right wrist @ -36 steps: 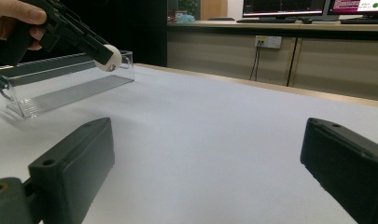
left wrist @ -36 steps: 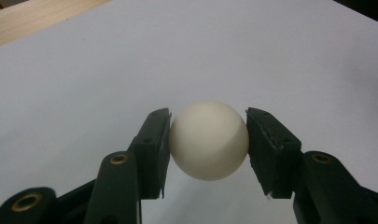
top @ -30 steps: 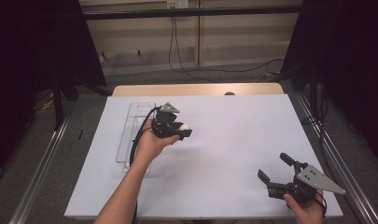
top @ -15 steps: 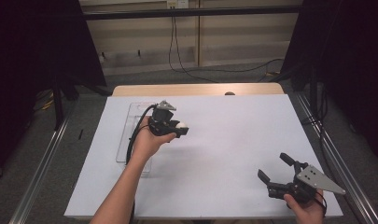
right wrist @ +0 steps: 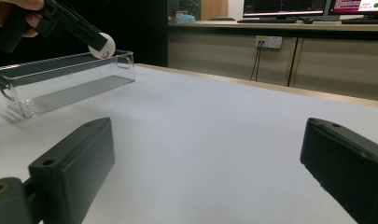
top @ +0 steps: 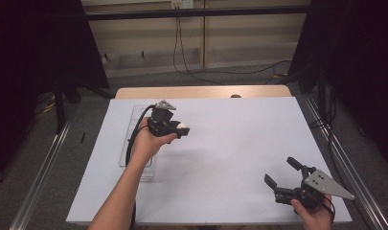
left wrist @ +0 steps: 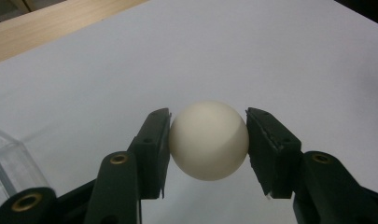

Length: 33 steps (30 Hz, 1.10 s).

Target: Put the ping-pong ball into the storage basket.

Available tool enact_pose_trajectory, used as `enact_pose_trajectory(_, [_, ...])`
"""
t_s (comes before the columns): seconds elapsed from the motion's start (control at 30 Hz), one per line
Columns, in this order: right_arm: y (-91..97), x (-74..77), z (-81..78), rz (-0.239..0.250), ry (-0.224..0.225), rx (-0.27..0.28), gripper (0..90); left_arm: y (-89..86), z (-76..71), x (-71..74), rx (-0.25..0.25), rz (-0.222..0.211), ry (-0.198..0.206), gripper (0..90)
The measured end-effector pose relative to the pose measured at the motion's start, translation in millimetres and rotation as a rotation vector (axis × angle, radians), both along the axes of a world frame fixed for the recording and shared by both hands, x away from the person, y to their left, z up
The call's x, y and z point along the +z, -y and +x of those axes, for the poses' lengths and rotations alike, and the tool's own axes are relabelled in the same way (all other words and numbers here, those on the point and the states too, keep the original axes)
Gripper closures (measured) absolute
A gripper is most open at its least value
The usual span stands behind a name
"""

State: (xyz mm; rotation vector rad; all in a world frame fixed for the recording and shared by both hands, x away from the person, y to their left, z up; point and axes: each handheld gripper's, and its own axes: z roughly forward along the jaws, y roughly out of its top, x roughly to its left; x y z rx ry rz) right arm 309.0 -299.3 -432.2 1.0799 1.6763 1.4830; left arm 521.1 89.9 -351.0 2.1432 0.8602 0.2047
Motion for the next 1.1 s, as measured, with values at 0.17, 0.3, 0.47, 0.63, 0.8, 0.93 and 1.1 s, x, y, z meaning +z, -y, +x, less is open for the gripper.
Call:
enact_pose_trajectory(0.17, [0.1,0.0,0.0,-0.001,0.000,0.002,2.4,-2.5,1.8,2.4,0.006,0.006,0.000,51.2])
enact_pose_trajectory(0.3, [0.6,-0.1,0.0,-0.004,-0.002,0.006,2.5,-4.6,2.8,5.6,0.014,0.006,-0.007,51.2])
enact_pose_trajectory(0.47, [0.5,-0.2,0.2,-0.009,0.001,0.008,2.5,-7.4,4.3,8.3,0.028,0.005,-0.005,51.2])
enact_pose_trajectory(0.63, [0.5,-0.2,0.2,-0.009,0.001,0.009,2.4,-11.5,6.1,11.1,0.026,0.019,-0.004,51.2])
enact_pose_trajectory(0.8, [0.4,-0.2,0.1,-0.009,0.000,0.008,2.5,-14.7,7.3,14.5,0.041,0.020,-0.001,51.2])
enact_pose_trajectory(0.93, [0.7,-0.3,0.2,-0.009,0.001,0.008,2.5,-18.2,8.6,16.3,0.041,0.016,0.004,51.2])
enact_pose_trajectory(1.1, [0.4,-0.1,0.0,-0.001,-0.001,0.001,2.5,-22.3,9.2,19.0,0.059,0.021,-0.002,51.2])
